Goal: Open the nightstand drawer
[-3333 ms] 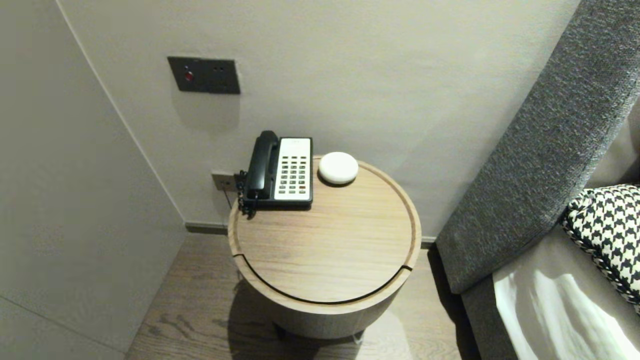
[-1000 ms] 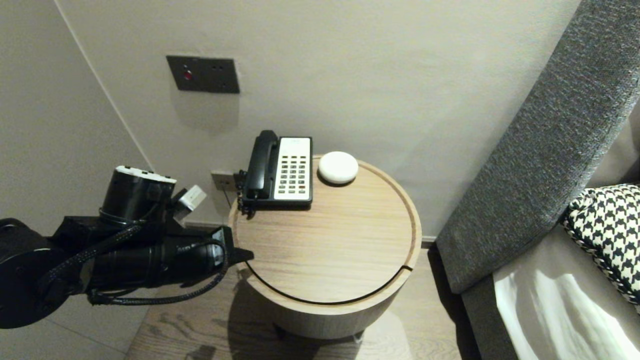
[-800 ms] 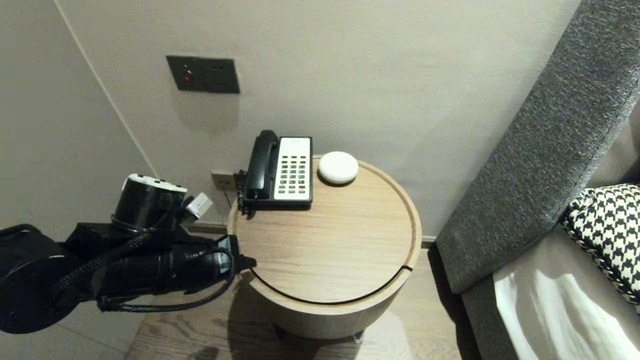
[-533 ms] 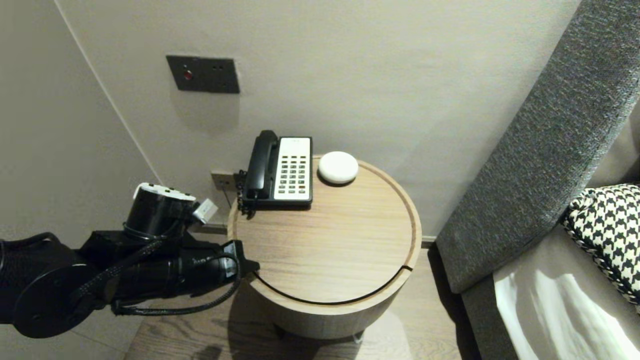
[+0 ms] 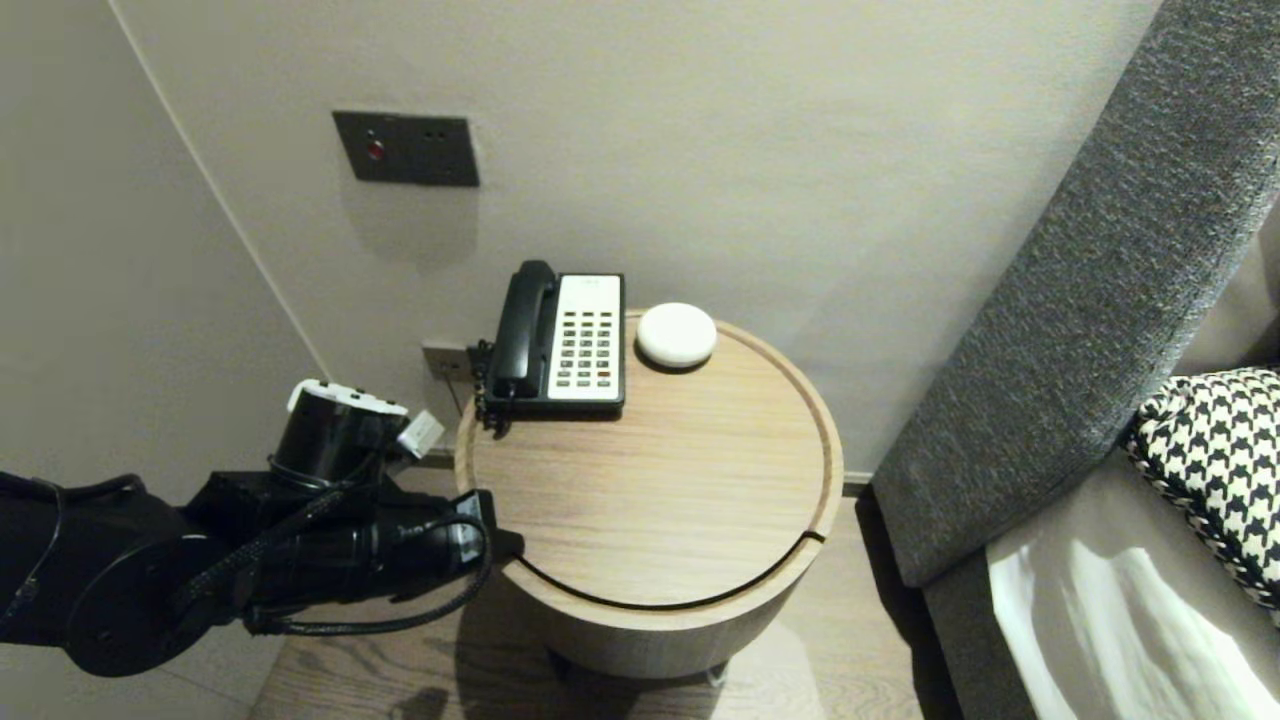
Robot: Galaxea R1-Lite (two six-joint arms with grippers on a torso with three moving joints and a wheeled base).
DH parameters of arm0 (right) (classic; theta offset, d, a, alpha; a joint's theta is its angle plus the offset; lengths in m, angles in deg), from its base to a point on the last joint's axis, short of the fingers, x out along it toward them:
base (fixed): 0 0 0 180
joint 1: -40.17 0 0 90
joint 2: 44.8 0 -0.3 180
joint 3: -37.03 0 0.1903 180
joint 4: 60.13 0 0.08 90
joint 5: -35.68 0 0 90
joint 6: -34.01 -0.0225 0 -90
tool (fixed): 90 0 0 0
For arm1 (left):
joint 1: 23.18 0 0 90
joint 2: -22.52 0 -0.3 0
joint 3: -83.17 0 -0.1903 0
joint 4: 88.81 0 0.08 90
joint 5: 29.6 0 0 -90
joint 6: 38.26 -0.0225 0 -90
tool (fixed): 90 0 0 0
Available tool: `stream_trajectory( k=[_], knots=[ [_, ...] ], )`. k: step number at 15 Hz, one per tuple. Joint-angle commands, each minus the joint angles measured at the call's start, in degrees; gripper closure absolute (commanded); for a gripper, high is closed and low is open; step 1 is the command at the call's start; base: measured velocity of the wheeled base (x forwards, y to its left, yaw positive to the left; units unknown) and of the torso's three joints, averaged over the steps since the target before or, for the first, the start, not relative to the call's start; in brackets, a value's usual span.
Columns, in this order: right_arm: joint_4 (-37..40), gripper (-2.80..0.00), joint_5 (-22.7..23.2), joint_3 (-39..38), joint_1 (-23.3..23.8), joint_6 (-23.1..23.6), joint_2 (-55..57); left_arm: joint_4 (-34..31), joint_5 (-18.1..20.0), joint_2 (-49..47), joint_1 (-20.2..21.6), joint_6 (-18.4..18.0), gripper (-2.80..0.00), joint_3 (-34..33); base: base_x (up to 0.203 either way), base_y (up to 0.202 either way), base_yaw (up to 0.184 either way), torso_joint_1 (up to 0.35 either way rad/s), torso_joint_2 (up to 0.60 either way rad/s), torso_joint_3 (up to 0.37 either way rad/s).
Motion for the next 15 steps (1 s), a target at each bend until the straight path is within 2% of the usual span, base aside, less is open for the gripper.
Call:
stream_trajectory(
  k=[1, 15],
  knots=[
    [0.0, 0.0, 0.0, -2.3, 0.0, 0.0, 0.1, -0.1, 0.3, 0.5, -0.2, 0.2, 0.0, -0.4, 0.0, 0.0, 0.0, 0.0, 0.0, 0.0],
    [0.0, 0.0, 0.0, -2.3, -0.1, 0.0, 0.1, 0.1, 1.7, 1.2, -2.3, -0.6, 0.0, -4.3, 0.0, 0.0, 0.0, 0.0, 0.0, 0.0]
  ],
)
